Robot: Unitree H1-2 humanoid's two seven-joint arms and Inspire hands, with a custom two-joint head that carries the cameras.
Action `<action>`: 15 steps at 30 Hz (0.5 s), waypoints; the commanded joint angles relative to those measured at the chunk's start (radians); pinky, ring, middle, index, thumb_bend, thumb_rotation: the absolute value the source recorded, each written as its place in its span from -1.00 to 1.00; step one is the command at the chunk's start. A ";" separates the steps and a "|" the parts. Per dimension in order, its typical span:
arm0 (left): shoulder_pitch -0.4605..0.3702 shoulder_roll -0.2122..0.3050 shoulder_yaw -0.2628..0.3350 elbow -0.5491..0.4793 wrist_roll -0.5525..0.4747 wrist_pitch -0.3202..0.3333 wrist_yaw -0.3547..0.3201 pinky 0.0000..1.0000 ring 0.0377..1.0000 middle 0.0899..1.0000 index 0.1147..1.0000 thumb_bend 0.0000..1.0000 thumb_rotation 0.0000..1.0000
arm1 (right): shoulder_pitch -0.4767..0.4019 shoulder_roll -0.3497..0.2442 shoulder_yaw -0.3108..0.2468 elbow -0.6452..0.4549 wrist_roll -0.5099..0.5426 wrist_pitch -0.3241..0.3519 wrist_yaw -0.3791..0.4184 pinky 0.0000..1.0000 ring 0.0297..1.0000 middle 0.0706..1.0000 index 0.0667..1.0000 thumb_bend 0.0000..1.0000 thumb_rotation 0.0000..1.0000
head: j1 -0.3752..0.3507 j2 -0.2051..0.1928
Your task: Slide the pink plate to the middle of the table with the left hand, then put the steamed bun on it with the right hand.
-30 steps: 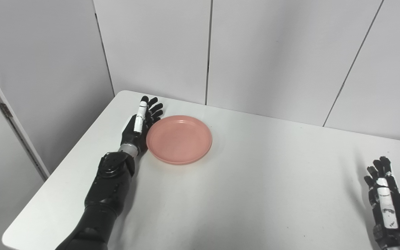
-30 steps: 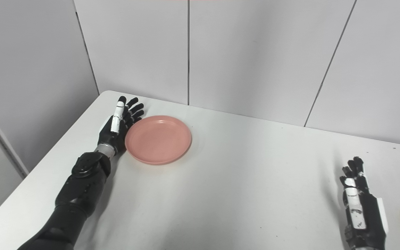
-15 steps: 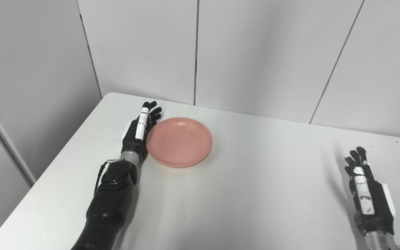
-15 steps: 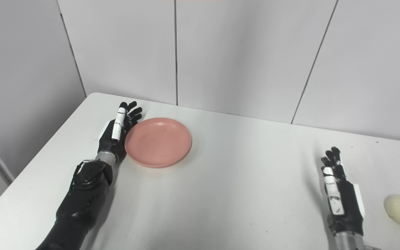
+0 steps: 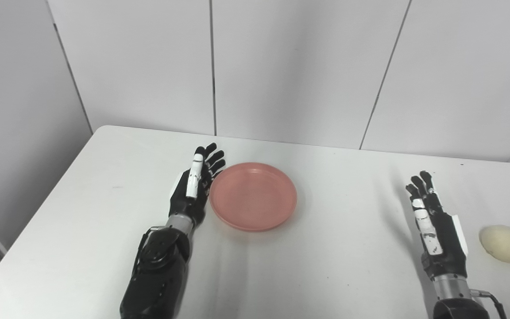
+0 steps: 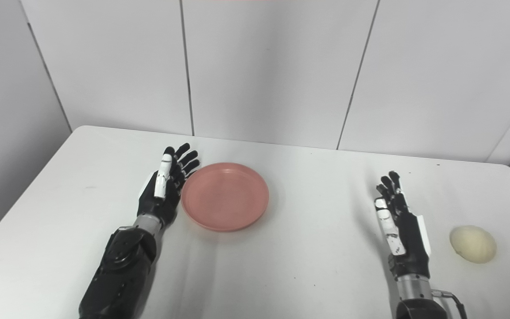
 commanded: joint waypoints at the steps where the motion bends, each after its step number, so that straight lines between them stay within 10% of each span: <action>1: 0.008 -0.009 -0.009 -0.012 0.009 -0.018 -0.008 0.83 0.84 0.81 0.78 -0.02 1.00 | 0.032 0.030 0.014 0.010 0.005 -0.029 -0.004 1.00 0.88 0.90 0.94 0.32 0.62 | 0.000 0.001; 15: 0.054 -0.034 -0.072 -0.002 0.039 -0.114 -0.048 0.85 0.83 0.81 0.74 0.09 0.96 | 0.029 0.071 0.038 -0.032 -0.069 0.021 -0.065 0.98 0.85 0.86 0.91 0.32 0.64 | -0.127 0.021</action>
